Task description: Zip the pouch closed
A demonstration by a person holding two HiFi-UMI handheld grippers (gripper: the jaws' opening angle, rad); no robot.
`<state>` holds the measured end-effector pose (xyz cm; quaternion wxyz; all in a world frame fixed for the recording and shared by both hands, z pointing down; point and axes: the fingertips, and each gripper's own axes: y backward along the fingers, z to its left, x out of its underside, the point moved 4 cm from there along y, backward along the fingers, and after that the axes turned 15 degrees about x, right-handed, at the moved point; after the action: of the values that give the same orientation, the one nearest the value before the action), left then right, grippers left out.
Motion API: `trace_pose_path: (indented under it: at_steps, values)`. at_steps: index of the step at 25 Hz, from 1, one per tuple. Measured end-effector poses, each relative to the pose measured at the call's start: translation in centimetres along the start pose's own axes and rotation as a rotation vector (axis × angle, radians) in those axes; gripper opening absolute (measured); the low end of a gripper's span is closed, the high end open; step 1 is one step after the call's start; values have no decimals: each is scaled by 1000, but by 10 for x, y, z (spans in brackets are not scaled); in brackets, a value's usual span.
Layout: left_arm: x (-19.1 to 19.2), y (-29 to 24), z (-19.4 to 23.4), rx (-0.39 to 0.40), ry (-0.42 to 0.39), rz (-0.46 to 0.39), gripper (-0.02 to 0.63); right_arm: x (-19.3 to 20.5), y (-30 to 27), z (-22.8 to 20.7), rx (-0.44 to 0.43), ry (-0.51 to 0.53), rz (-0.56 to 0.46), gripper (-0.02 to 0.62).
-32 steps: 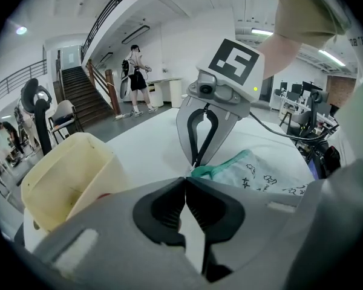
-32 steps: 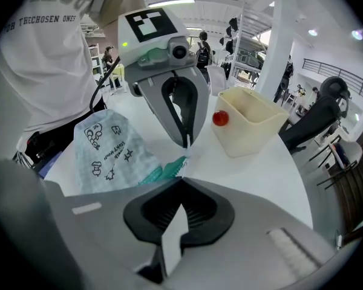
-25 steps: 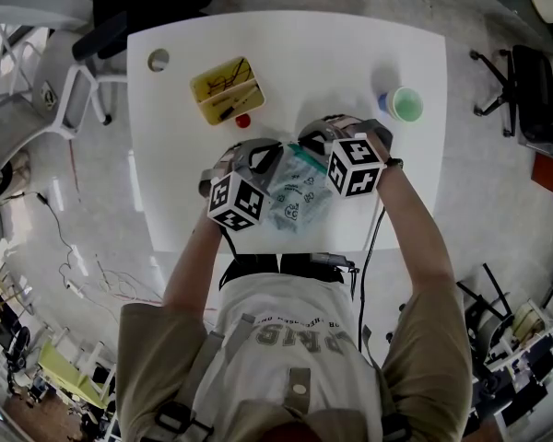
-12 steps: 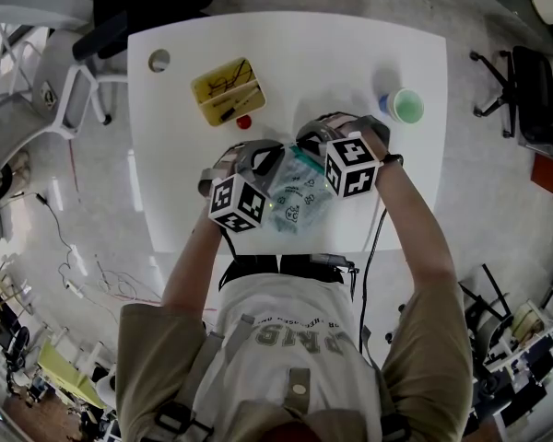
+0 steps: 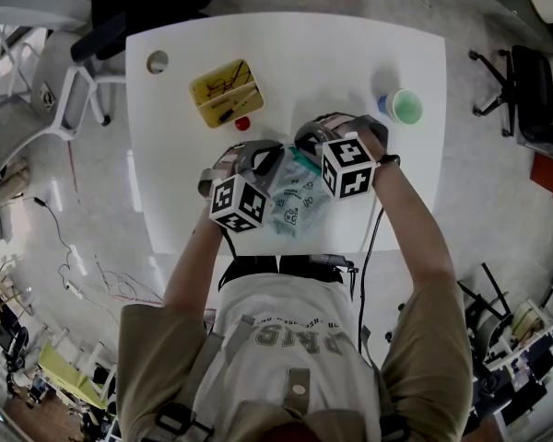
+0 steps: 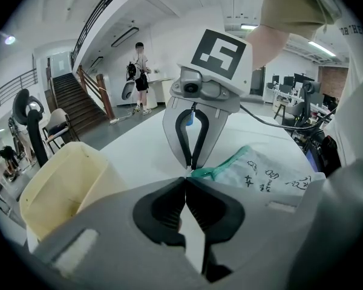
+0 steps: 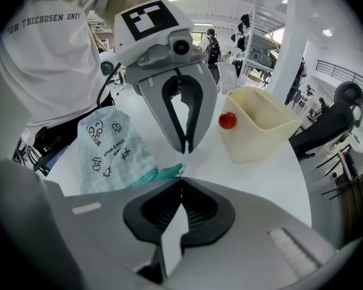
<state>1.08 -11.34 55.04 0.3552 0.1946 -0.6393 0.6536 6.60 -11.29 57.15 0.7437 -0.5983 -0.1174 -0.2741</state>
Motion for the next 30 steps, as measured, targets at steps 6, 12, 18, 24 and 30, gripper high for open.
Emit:
trace_pose_path:
  at_steps: [6, 12, 18, 24, 30]
  values:
    - [-1, 0, 0, 3, 19, -18, 12, 3, 5, 1, 9, -39, 13, 2]
    - [-4, -1, 0, -2, 42, -35, 12, 6, 10, 2, 18, -54, 23, 2]
    - [3, 3, 3, -7, 79, -39, 12, 17, 14, 7, 20, -73, 50, 2]
    - [6, 2, 2, -4, 83, -35, 12, 18, 15, 11, 20, -79, 58, 2]
    - [10, 2, 3, -10, 89, -27, 12, 21, 14, 14, 17, -79, 70, 2]
